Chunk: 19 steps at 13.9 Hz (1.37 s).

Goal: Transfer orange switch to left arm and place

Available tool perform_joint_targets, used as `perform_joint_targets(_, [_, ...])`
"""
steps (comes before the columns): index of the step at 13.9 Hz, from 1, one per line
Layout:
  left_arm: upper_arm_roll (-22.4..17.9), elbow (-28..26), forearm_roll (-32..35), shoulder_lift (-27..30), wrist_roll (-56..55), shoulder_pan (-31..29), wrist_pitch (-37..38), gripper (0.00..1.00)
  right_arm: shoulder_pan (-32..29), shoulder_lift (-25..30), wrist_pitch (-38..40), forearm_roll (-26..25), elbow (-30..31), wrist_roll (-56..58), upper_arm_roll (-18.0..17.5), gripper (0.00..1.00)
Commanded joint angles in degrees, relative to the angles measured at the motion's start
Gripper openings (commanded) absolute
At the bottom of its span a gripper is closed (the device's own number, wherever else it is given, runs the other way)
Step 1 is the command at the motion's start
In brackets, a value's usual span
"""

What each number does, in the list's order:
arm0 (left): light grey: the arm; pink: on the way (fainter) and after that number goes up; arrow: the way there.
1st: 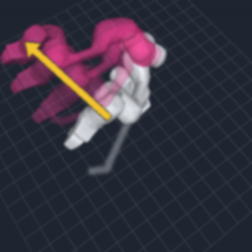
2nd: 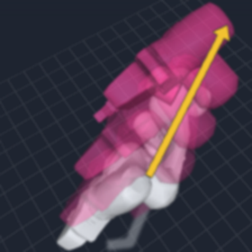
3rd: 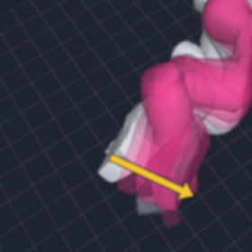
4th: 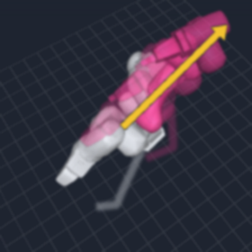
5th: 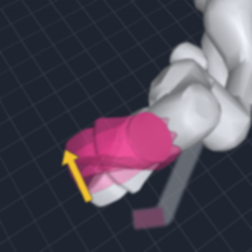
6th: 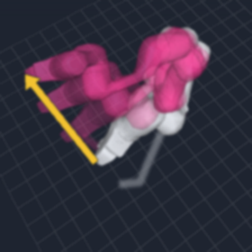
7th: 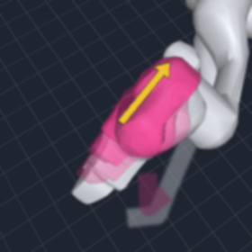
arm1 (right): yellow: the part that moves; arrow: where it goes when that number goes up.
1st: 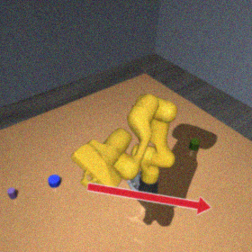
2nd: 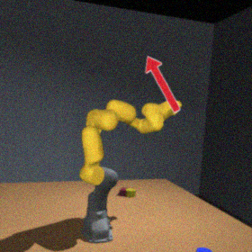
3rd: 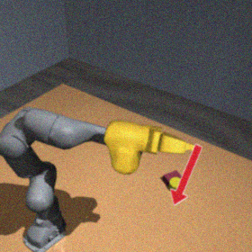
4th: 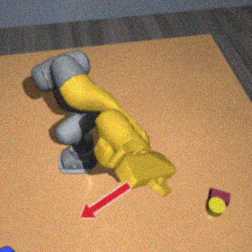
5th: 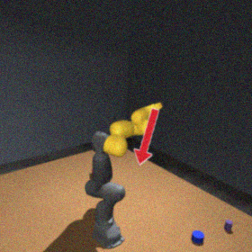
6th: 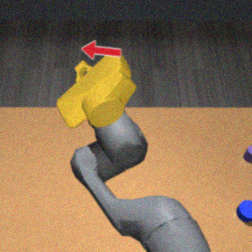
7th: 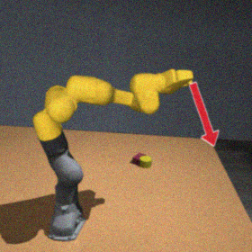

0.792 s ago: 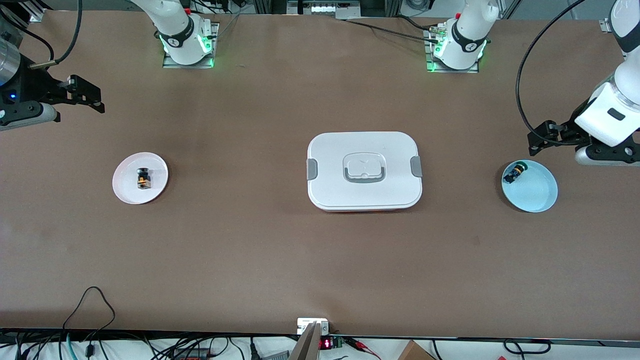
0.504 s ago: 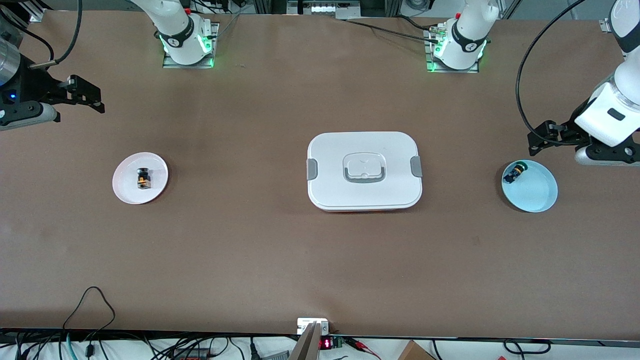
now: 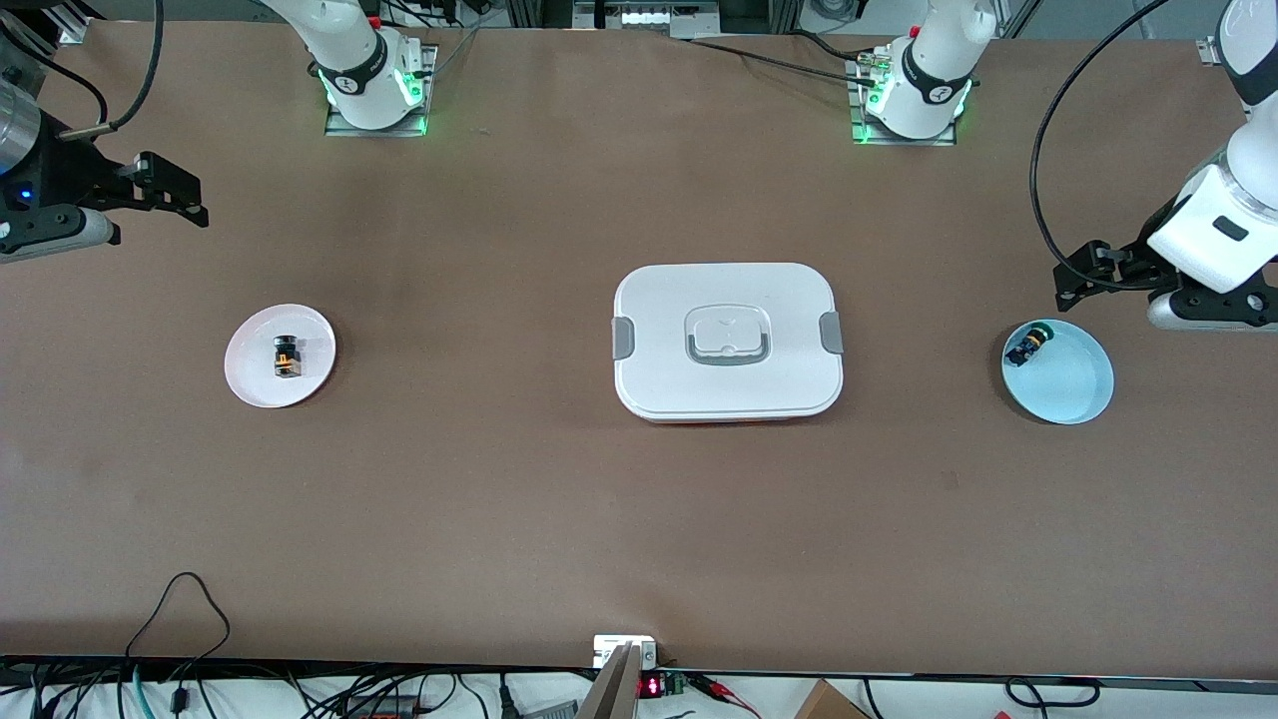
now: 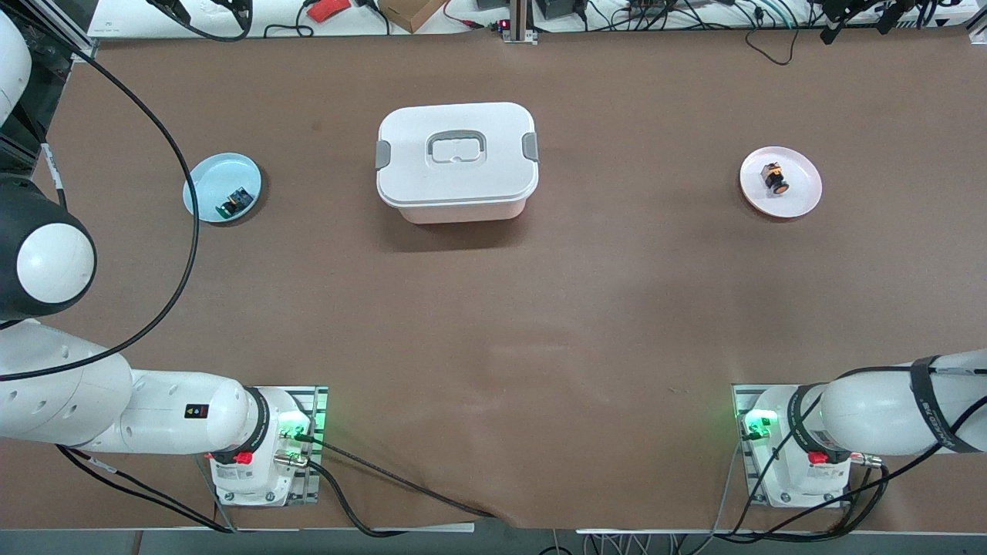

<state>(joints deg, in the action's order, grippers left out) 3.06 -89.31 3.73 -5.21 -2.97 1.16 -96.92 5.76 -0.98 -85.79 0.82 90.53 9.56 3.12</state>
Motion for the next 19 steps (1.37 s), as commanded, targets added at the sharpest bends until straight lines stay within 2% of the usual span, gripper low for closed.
perform_joint_targets(1, [-0.1, 1.3, 0.7, -0.5, 1.0, 0.1, 1.1, 1.00, -0.4, 0.0, -1.3, 0.0, 3.2, 0.8, 0.1, 1.00])
perform_joint_targets(4, [-0.1, 1.3, 0.7, -0.5, 1.0, 0.1, 1.1, 1.00, -0.3, -1.6, -4.5, -1.0, 5.6, 6.6, 0.1, 1.00])
perform_joint_targets(10, [-0.1, 1.3, 0.7, -0.5, 1.0, 0.2, 1.1, 1.00, -4.9, -12.9, -8.8, -1.3, 5.7, 29.6, 0.1, 1.00])
perform_joint_targets(15, [-0.1, 1.4, 0.7, -0.5, 1.0, 0.1, 1.1, 1.00, -7.3, -18.5, -24.2, -1.6, 12.5, 53.8, 0.2, 1.00])
perform_joint_targets(17, [-0.1, 1.3, 0.7, -0.6, 0.9, 0.2, 1.1, 1.00, -7.1, -21.2, -28.1, -4.1, 13.0, 62.1, 0.1, 1.00])
perform_joint_targets(19, [-0.1, 1.4, 0.7, -0.6, 0.9, 0.2, 1.1, 1.00, -7.1, -22.7, -32.4, -4.3, 14.9, 68.1, 0.1, 1.00])
